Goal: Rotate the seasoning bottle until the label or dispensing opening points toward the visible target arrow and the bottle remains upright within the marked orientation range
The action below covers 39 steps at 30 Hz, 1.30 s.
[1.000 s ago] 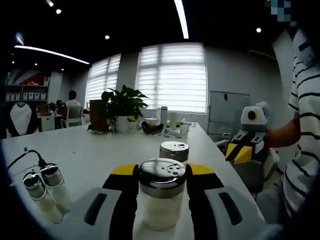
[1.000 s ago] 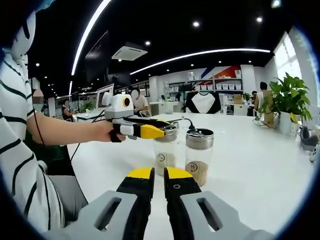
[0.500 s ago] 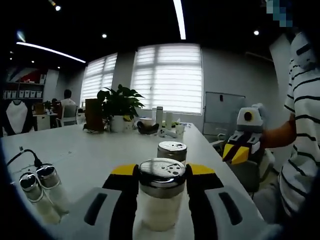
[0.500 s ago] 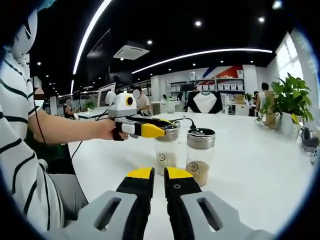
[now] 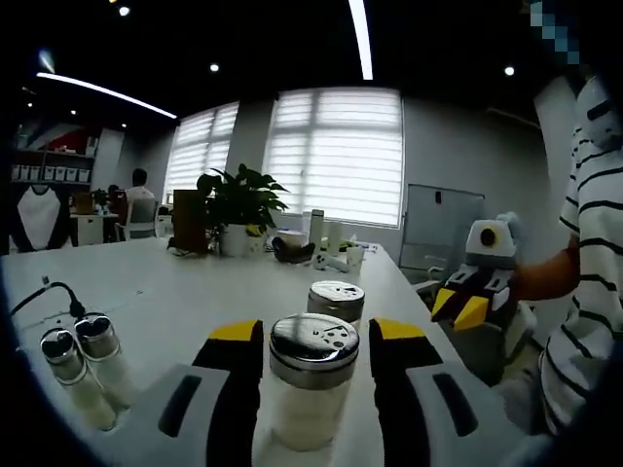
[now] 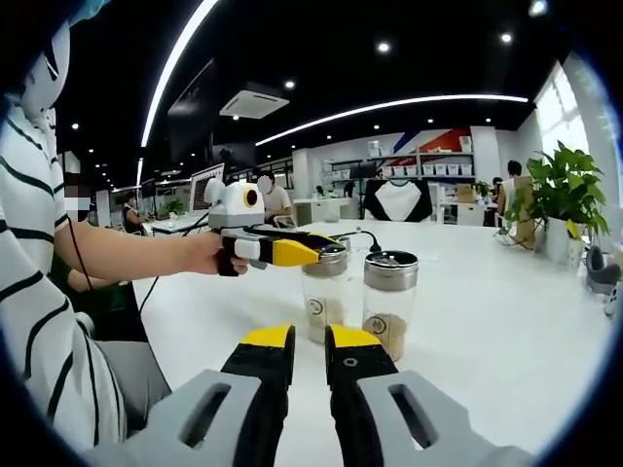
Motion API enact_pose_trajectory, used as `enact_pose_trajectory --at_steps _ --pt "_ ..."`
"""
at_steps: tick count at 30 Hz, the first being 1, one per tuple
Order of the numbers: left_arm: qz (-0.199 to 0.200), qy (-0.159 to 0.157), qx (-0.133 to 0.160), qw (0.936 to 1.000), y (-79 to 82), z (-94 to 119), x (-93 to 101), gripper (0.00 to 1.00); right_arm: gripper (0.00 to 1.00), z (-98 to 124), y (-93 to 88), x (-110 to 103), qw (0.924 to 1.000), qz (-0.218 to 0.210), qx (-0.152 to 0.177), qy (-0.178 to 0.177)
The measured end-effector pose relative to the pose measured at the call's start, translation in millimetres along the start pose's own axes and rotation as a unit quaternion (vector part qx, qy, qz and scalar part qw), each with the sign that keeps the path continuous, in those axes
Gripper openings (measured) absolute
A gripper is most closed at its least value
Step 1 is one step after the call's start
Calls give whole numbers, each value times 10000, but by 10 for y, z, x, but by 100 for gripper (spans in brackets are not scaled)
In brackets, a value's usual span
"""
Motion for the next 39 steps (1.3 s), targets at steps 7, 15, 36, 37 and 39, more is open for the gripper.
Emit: enact_pose_trajectory --at_steps 7,15,36,37,39 --pt "-41 247 143 9996 119 144 46 46 13 6 55 -14 9998 45 165 -39" --pt "-113 768 265 9966 213 424 79 46 20 32 118 -24 9988 -227 414 -123" --pt "-559 1986 265 9781 347 1072 182 46 26 30 247 -90 9970 -177 684 -328" --pt "-537 2021 271 9775 347 1105 188 46 27 29 254 -90 9969 -170 693 -336" --pt "-449 2084 358 9764 356 1162 191 47 28 25 269 -91 9968 -148 702 -347"
Point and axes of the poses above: the point that each gripper's makers call its tool centre point, and the gripper's own axes: z roughly backward along the fingers, x roughly to its right, y roughly out of its top, the point moved 7 cm from there along z, roughly backward along the fingers, and after that the axes turned 6 degrees about y, right-handed, at the moved point
